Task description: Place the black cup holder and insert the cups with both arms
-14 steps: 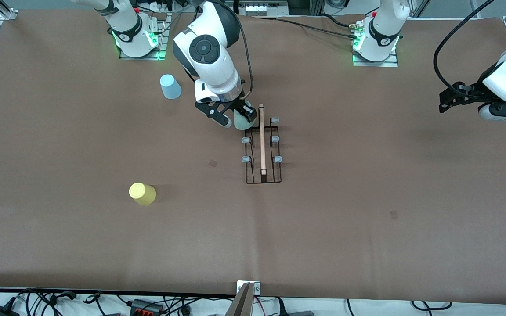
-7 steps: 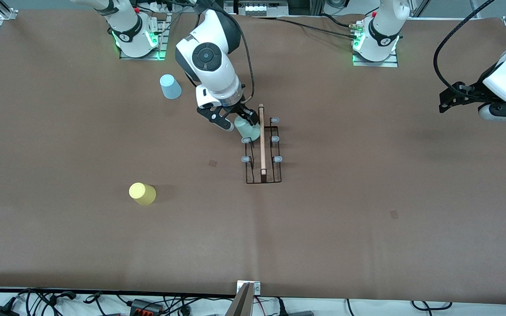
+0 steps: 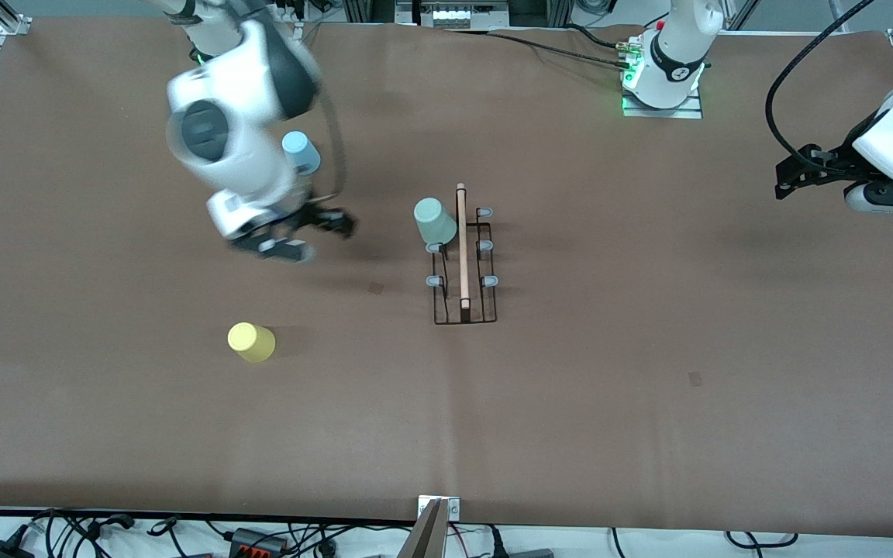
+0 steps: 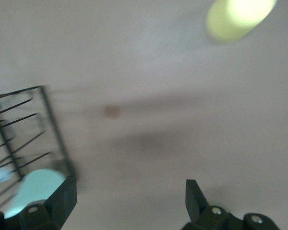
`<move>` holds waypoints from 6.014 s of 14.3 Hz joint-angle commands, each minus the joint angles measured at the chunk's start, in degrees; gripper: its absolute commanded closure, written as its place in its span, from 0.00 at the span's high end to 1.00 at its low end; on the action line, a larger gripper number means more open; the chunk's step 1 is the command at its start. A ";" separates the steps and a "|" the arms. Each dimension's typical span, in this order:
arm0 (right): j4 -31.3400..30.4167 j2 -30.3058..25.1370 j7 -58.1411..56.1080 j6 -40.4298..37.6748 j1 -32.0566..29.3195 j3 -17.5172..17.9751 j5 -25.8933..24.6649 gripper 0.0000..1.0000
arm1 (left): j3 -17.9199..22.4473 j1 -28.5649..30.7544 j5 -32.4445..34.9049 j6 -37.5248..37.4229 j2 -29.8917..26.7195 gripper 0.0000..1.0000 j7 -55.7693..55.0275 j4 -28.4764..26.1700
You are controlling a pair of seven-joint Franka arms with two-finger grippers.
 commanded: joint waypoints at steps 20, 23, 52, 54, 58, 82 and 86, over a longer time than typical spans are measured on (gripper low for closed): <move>0.36 20.66 -25.24 33.43 -10.66 -1.57 -10.50 1.00 | 0.55 -0.31 -1.58 -1.56 0.06 1.00 0.21 0.61; 0.37 21.89 -25.41 36.60 -10.48 -2.09 -10.42 1.00 | 0.55 -0.31 -1.58 -1.56 0.06 1.00 0.04 0.61; 8.01 9.41 40.24 21.84 11.40 6.08 -9.71 0.26 | 0.02 -0.40 -1.58 -1.55 0.06 1.00 -0.05 0.79; 7.75 10.63 40.06 24.90 12.80 5.99 -10.15 0.26 | 0.02 -0.40 -1.58 -1.47 0.06 1.00 -0.05 0.79; 7.84 13.62 40.06 29.57 12.90 5.99 -11.82 0.26 | -0.06 -0.49 -1.49 -1.56 0.06 1.00 -0.14 0.79; 13.44 -6.49 -19.99 -24.53 -21.09 3.81 -6.20 1.00 | -0.06 -0.40 -1.40 -2.70 0.06 1.00 -0.40 1.58; 22.50 -7.28 -27.79 -30.01 -22.69 -8.58 -6.37 1.00 | -0.06 -0.49 -1.40 -2.70 0.06 1.00 -0.40 1.58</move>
